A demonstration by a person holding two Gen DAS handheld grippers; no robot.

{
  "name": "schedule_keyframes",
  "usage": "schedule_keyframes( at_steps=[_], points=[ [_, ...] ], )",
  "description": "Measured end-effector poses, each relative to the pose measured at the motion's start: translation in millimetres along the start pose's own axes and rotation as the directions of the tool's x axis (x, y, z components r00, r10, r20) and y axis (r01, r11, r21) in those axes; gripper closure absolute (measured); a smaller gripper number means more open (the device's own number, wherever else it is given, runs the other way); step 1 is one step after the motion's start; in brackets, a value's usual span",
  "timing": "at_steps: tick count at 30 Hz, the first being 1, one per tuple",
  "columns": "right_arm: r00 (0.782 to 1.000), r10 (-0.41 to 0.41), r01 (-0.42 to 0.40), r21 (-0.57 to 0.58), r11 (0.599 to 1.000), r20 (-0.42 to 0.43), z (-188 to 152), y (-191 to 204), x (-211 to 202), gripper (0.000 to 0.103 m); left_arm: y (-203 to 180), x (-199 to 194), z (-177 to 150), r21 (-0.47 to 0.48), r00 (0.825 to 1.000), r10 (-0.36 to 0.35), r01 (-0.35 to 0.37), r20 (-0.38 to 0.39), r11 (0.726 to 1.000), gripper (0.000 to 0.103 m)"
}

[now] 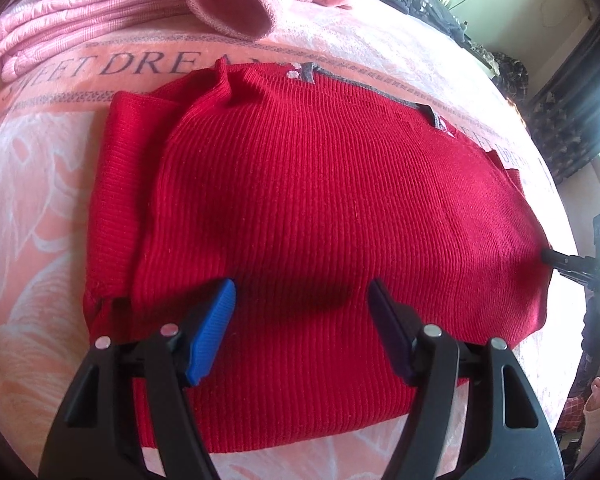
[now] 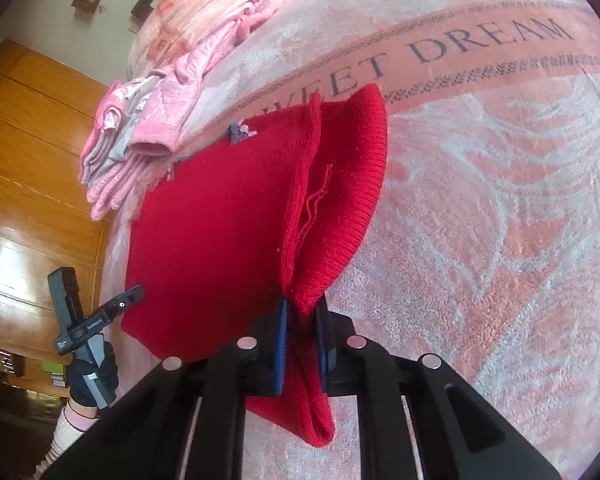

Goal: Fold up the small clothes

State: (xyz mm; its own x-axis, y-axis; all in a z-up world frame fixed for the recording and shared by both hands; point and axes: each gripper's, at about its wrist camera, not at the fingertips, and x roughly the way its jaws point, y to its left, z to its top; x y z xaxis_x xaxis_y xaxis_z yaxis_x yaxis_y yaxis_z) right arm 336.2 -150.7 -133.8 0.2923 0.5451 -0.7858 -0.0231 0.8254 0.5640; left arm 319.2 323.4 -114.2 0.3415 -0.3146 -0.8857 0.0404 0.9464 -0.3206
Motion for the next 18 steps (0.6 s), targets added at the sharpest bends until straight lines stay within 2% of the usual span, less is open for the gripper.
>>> schedule_keyframes(
  at_steps=[8, 18],
  points=[
    [0.999, -0.015, 0.017, 0.07, 0.997, -0.036, -6.8, -18.9, 29.6, 0.091, -2.8, 2.8, -2.4, 0.029, 1.0, 0.015, -0.015, -0.001, 0.999, 0.035],
    [0.999, 0.0, 0.002, 0.081, 0.997, -0.033, -6.4, -21.2, 30.9, 0.091, -6.3, 8.9, -0.6, 0.037, 1.0, 0.022, -0.023, 0.004, 0.999, 0.03]
  ],
)
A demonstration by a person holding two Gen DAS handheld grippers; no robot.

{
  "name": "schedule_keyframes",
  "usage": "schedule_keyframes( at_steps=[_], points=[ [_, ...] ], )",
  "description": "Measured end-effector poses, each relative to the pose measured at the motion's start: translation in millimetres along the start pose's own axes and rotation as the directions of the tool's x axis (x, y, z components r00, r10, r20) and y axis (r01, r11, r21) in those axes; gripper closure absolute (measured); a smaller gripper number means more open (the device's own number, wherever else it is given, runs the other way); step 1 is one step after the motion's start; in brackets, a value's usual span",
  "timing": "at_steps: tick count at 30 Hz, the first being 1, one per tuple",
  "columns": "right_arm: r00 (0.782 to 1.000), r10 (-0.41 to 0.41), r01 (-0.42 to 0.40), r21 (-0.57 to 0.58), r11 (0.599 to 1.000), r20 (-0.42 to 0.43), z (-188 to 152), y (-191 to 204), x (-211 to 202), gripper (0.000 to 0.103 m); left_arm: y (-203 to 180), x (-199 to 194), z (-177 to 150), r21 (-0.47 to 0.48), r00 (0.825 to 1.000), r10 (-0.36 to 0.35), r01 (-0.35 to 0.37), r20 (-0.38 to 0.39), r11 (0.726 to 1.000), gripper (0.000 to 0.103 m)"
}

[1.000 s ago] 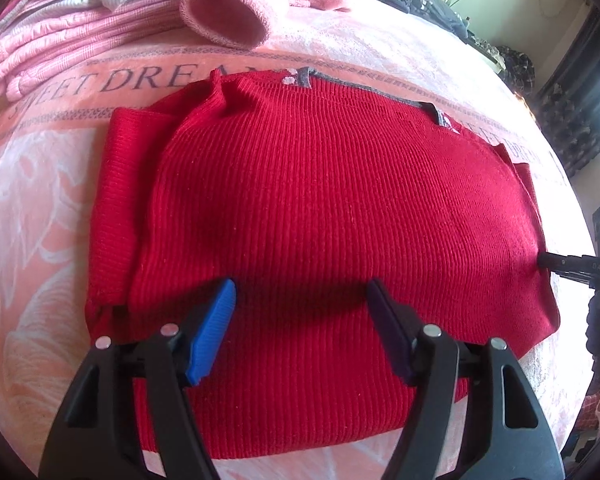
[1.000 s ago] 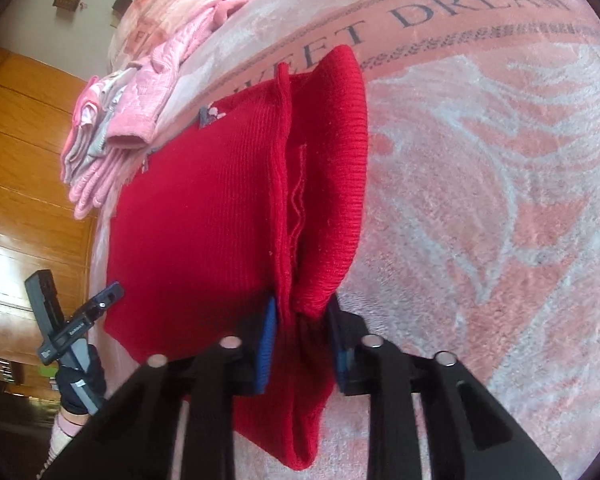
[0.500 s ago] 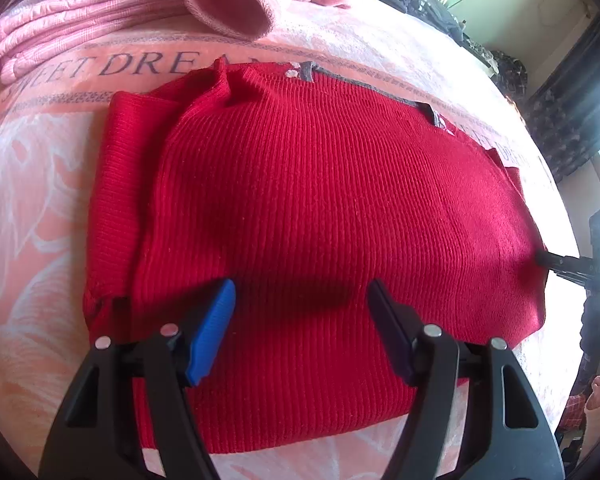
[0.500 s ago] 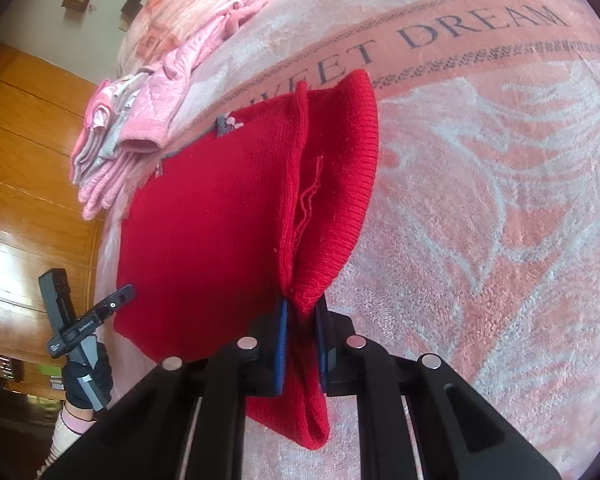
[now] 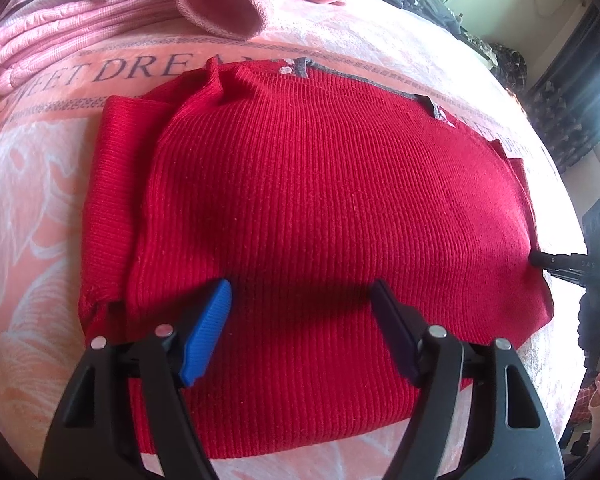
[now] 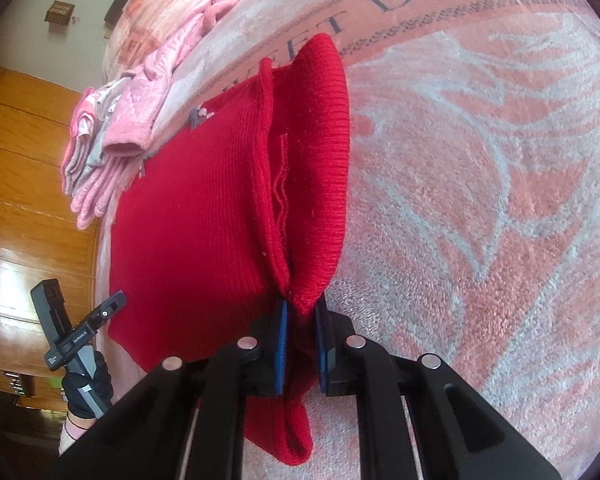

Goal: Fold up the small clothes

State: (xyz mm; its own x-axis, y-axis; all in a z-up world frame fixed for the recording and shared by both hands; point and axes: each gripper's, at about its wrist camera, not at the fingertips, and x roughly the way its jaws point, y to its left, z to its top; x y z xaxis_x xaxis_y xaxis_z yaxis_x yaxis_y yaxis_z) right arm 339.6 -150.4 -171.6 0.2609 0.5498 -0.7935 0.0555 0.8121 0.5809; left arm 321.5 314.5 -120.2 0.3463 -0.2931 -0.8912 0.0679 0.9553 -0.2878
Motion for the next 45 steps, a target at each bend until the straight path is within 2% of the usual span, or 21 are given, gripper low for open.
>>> schedule_keyframes(
  at_steps=[7, 10, 13, 17, 23, 27, 29, 32, 34, 36, 38, 40, 45],
  points=[
    [1.0, -0.03, 0.031, 0.01, 0.999, -0.002, 0.4, 3.1, -1.4, 0.091, -7.4, 3.0, 1.0, 0.024, 1.0, 0.016, -0.016, 0.001, 1.0, 0.025],
    [0.998, -0.065, 0.065, 0.002, 0.998, 0.003, 4.5, 19.7, -7.4, 0.092, -3.4, -6.8, 3.1, -0.005, 1.0, -0.03, 0.03, -0.004, 1.0, 0.028],
    [0.999, -0.015, 0.016, -0.036, 0.999, 0.037, 10.9, 51.3, -19.4, 0.092, 5.0, -17.3, 3.1, -0.03, 0.997, -0.071, 0.071, 0.001, 0.997, 0.03],
    [0.999, -0.006, 0.012, -0.141, 0.99, 0.041, 16.5, 114.4, -15.9, 0.092, 10.4, -22.7, -1.0, -0.008, 0.998, -0.067, 0.067, -0.004, 0.998, 0.03],
    [0.999, -0.008, -0.003, -0.272, 0.962, -0.038, 7.9, 190.9, 29.9, 0.092, 24.2, -21.3, -6.0, -0.038, 0.997, -0.081, 0.081, -0.007, 0.996, 0.03],
    [0.992, -0.063, 0.027, -0.312, 0.95, -0.106, -3.5, 209.9, 67.6, 0.09, 33.1, -18.4, -8.2, -0.05, 0.995, -0.097, 0.097, -0.007, 0.994, 0.03],
    [0.989, -0.07, 0.025, -0.323, 0.946, -0.129, -6.6, 210.0, 78.8, 0.08, 34.3, -18.3, -8.6, -0.049, 0.995, -0.103, 0.102, -0.008, 0.994, 0.03],
    [0.992, -0.021, -0.021, -0.326, 0.945, -0.125, -11.3, 209.8, 71.7, 0.066, 34.0, -17.3, -7.7, -0.045, 0.995, -0.101, 0.1, -0.015, 0.994, 0.03],
    [0.995, -0.005, -0.031, -0.339, 0.94, -0.104, -14.1, 211.3, 58.0, 0.066, 33.5, -16.9, -6.4, -0.045, 0.995, -0.1, 0.099, -0.02, 0.994, 0.03],
    [0.997, 0.011, -0.038, -0.347, 0.937, -0.079, -16.3, 211.3, 42.5, 0.06, 33.3, -17.3, -5.4, -0.049, 0.995, -0.101, 0.099, -0.024, 0.994, 0.03],
    [0.998, 0.02, -0.038, -0.371, 0.928, -0.052, -17.4, 210.2, 23.0, 0.049, 33.5, -17.4, -3.3, -0.057, 0.994, -0.103, 0.101, -0.031, 0.993, 0.031],
    [1.0, -0.009, -0.002, -0.409, 0.912, -0.023, -21.2, 208.6, 7.5, 0.04, 31.9, -21.3, -1.8, -0.07, 0.992, -0.124, 0.121, -0.037, 0.99, 0.032],
    [0.996, -0.051, 0.012, -0.481, 0.877, -0.068, -43.6, 205.0, 7.3, 0.036, 15.4, -40.9, 6.6, -0.095, 0.977, -0.214, 0.211, -0.014, 0.973, 0.032]
  ],
)
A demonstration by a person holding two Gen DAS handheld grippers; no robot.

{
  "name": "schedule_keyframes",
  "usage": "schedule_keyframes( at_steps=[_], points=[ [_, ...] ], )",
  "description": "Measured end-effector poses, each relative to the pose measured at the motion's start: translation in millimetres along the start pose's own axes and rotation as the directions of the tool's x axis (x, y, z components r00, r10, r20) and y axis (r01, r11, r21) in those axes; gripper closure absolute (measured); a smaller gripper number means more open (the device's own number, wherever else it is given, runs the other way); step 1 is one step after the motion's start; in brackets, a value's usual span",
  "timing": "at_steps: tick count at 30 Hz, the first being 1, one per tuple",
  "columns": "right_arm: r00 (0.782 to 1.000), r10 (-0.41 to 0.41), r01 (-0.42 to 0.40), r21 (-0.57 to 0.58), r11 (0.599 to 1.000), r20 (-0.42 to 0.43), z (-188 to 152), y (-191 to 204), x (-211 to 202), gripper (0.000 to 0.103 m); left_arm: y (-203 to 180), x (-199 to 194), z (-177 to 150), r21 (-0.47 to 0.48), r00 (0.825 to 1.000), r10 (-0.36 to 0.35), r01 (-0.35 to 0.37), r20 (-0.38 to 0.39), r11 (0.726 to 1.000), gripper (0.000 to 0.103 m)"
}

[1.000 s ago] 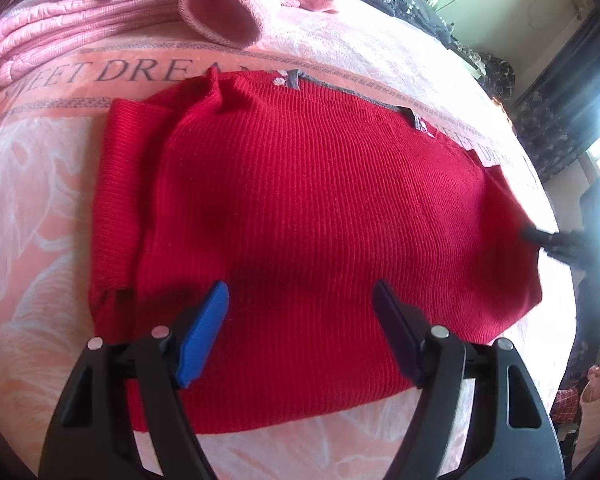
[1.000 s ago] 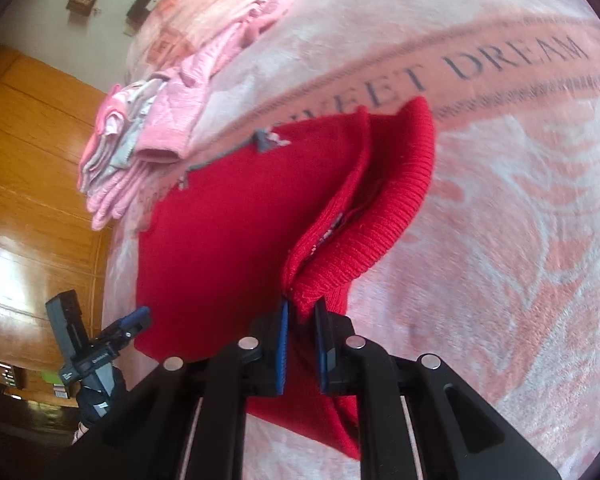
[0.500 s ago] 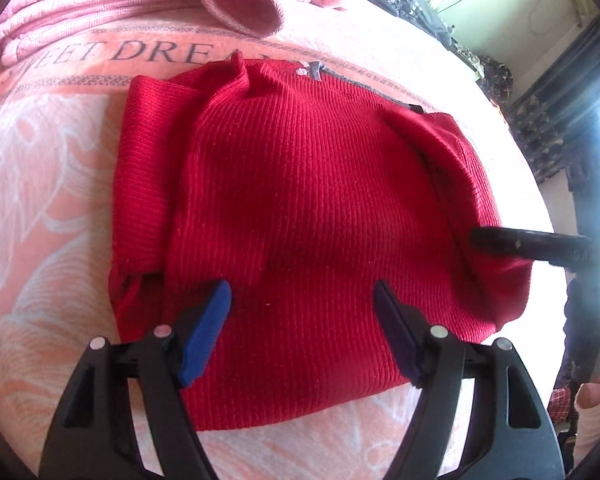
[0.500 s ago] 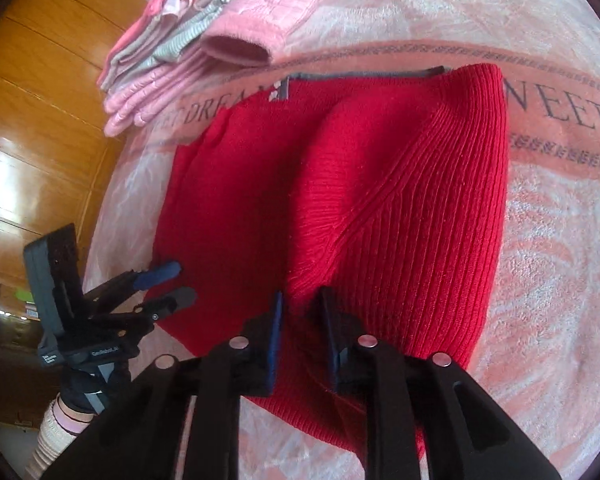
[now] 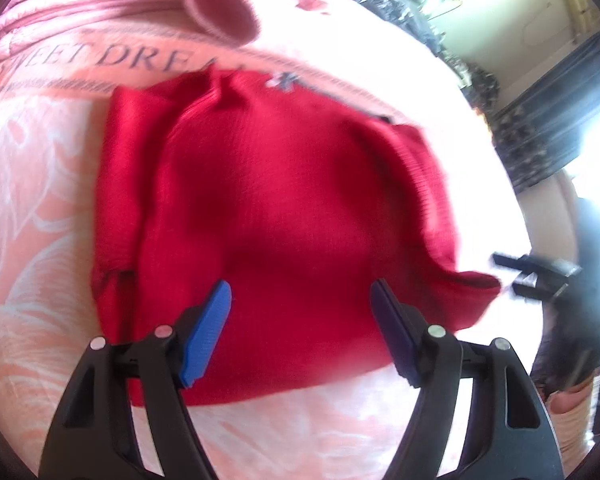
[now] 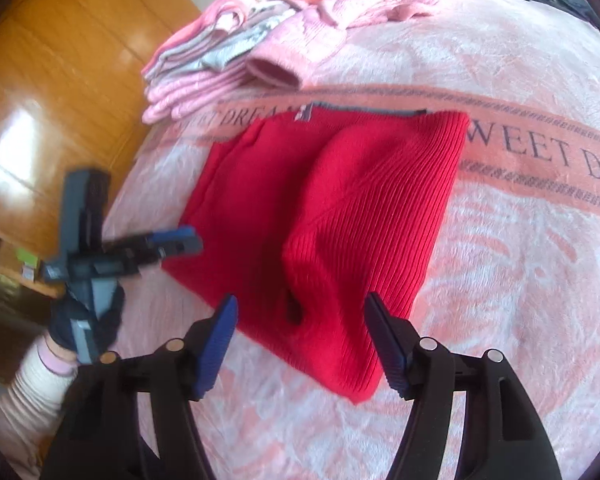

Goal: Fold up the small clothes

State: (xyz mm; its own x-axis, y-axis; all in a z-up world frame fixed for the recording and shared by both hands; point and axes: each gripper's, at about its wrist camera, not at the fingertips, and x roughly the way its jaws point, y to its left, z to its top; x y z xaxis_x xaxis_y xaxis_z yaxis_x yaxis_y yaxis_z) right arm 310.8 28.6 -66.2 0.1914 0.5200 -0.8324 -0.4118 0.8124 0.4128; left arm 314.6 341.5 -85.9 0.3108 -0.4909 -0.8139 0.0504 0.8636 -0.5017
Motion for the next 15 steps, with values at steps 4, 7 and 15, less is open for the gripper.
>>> schedule_keyframes(
  at_steps=[4, 7, 15],
  points=[
    [0.993, -0.116, 0.114, -0.102, 0.988, -0.012, -11.1, 13.2, 16.2, 0.034, -20.5, 3.2, 7.0, -0.023, 0.996, -0.085, 0.084, -0.028, 0.996, 0.032],
    [0.992, -0.124, 0.119, -0.132, 0.984, -0.032, -14.3, 14.5, 31.1, 0.062, -32.2, 14.7, 13.0, -0.057, 0.988, -0.141, 0.138, -0.06, 0.989, 0.032],
    [0.997, -0.044, 0.051, -0.106, 0.993, 0.069, -22.5, -1.3, 5.6, 0.095, -49.0, 71.7, 33.7, -0.174, 0.95, -0.283, 0.259, -0.133, 0.95, 0.032]
  ],
)
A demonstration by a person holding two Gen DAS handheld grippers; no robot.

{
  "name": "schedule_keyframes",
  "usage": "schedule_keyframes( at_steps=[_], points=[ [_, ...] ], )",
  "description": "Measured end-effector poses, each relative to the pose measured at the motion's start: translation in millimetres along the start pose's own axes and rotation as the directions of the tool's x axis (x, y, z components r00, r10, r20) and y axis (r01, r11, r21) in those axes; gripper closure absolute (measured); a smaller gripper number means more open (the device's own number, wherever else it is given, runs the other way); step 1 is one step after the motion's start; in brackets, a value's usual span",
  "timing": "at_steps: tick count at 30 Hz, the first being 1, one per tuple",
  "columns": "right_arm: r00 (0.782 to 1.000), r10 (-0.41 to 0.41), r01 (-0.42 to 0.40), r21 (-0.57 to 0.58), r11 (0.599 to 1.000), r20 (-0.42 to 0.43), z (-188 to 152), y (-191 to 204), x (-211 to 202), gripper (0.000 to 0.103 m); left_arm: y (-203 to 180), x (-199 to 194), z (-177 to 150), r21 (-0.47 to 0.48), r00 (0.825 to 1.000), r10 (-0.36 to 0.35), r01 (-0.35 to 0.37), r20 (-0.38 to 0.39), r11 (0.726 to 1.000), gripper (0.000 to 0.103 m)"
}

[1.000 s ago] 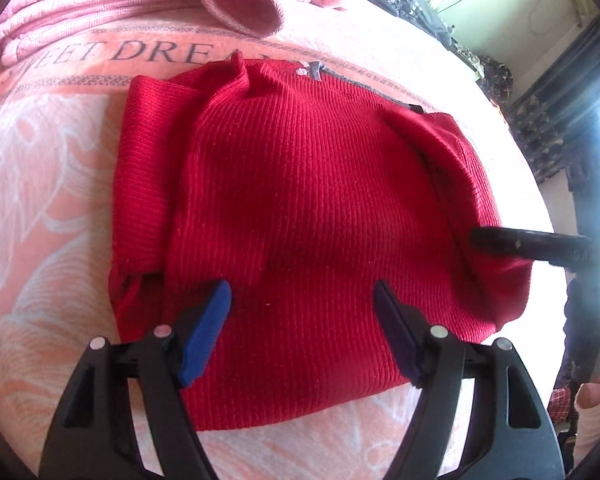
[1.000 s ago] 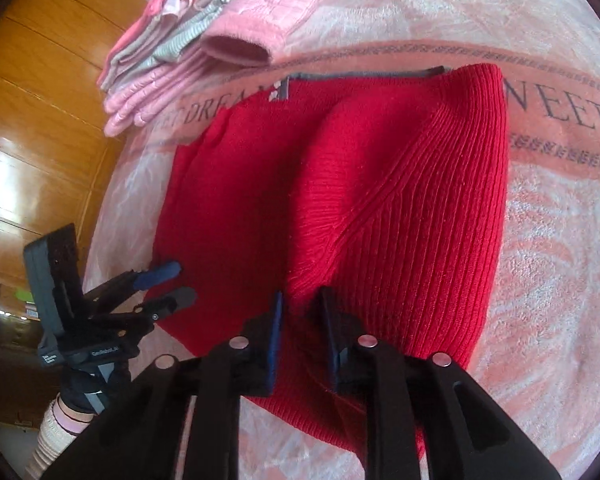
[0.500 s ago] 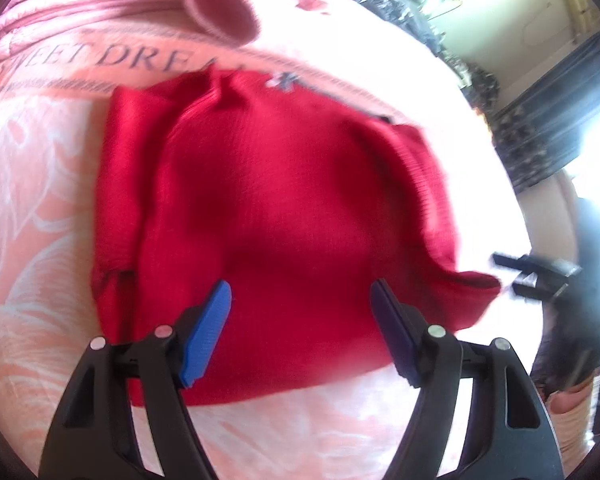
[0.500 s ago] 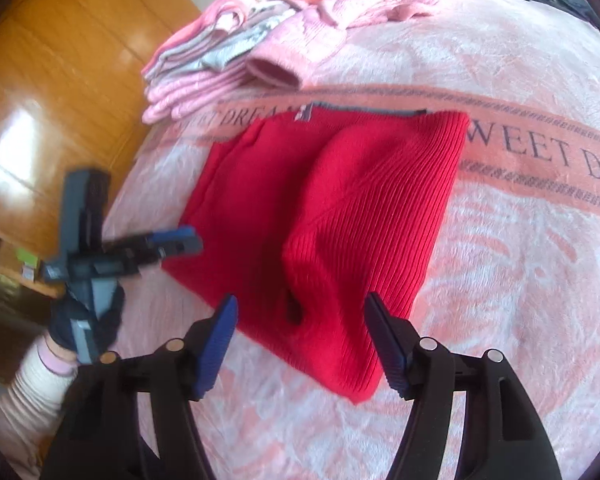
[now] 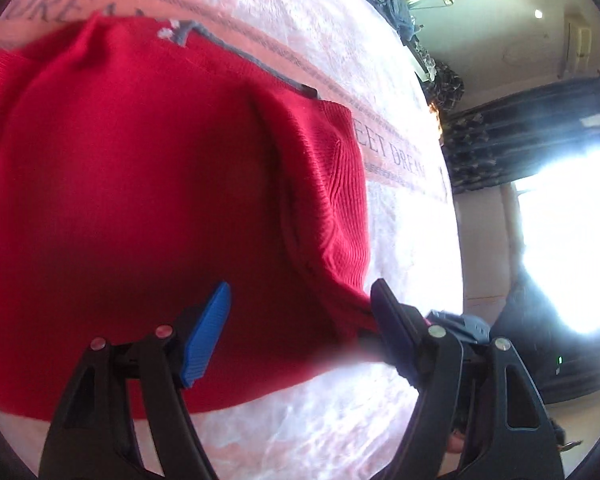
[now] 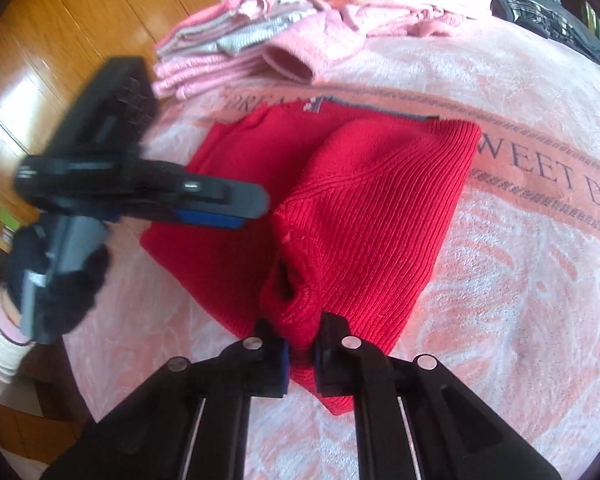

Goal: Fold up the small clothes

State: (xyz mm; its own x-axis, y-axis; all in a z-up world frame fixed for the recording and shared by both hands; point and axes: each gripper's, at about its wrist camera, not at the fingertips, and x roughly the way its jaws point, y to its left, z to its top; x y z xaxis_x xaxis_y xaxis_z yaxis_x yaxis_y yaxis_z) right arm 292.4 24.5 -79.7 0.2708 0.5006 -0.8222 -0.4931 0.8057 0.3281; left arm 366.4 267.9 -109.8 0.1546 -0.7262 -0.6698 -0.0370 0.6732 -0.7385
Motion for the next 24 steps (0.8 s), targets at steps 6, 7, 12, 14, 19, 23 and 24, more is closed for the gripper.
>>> schedule_keyframes(
  at_steps=[6, 7, 12, 14, 19, 23, 24],
  points=[
    [0.996, 0.072, -0.073, 0.026, 0.997, 0.048, -4.2, -13.6, -22.4, 0.095, 2.3, 41.1, 32.6, -0.136, 0.985, -0.171, 0.17, 0.006, 0.976, 0.032],
    [0.995, 0.079, -0.08, 0.028, 0.996, 0.058, -5.6, -16.2, -25.7, 0.095, 0.8, 47.2, 37.0, -0.142, 0.984, -0.18, 0.179, 0.006, 0.974, 0.032],
    [0.99, 0.106, -0.11, 0.038, 0.993, 0.091, -8.6, -21.7, -32.0, 0.095, -4.6, 73.9, 66.0, -0.174, 0.976, -0.218, 0.215, 0.002, 0.961, 0.051],
    [0.989, 0.114, -0.119, 0.043, 0.992, 0.099, -10.2, -21.4, -31.8, 0.095, -5.9, 82.2, 74.9, -0.166, 0.981, -0.193, 0.189, -0.009, 0.968, 0.077],
    [0.985, 0.136, -0.143, 0.059, 0.988, 0.103, -13.6, -20.2, -28.0, 0.095, -15.2, 87.6, 85.4, -0.106, 0.989, -0.146, 0.144, -0.008, 0.984, 0.088],
    [0.982, 0.162, -0.168, 0.055, 0.984, 0.102, -11.5, -9.0, -19.1, 0.095, -30.7, 71.4, 89.6, -0.017, 0.992, -0.122, 0.123, 0.017, 0.992, 0.089],
    [0.98, 0.171, -0.177, 0.056, 0.983, 0.103, -10.1, -5.5, -17.1, 0.095, -34.6, 67.6, 88.9, 0.0, 0.993, -0.112, 0.112, 0.02, 0.994, 0.089]
  ],
)
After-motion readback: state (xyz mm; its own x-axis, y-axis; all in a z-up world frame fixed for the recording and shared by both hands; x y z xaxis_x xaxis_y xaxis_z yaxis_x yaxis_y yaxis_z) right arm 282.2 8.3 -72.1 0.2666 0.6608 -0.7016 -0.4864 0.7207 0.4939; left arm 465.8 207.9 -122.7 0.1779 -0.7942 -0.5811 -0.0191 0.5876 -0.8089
